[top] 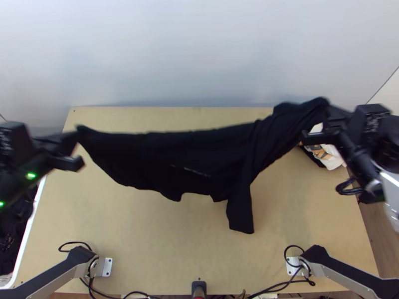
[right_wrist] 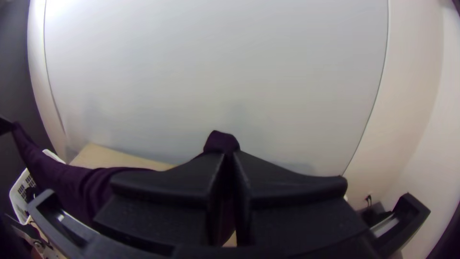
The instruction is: Fold the t-shirt
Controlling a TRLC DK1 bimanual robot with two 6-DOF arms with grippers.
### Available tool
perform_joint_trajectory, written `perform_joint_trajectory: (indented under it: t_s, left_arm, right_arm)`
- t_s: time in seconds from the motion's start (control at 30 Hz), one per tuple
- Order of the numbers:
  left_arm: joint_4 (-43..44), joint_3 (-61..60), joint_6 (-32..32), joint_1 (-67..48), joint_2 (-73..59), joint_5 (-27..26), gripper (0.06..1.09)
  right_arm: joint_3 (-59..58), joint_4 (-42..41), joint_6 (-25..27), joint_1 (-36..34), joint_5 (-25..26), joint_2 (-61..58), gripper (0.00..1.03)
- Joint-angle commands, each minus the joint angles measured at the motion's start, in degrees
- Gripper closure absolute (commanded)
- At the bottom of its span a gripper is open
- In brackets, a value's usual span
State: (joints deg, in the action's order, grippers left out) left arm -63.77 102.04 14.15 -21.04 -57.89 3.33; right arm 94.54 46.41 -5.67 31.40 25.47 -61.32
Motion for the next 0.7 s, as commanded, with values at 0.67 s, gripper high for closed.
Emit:
perform_joint_trajectory:
  t_s: [0.67]
  left_arm:
    - [22.81,-22.32,3.25,0.3,-17.7,-4.3,1.05]
  right_arm:
    - [1.17,-15.48,-22.01,-28.67,-33.91,-44.5,1.0]
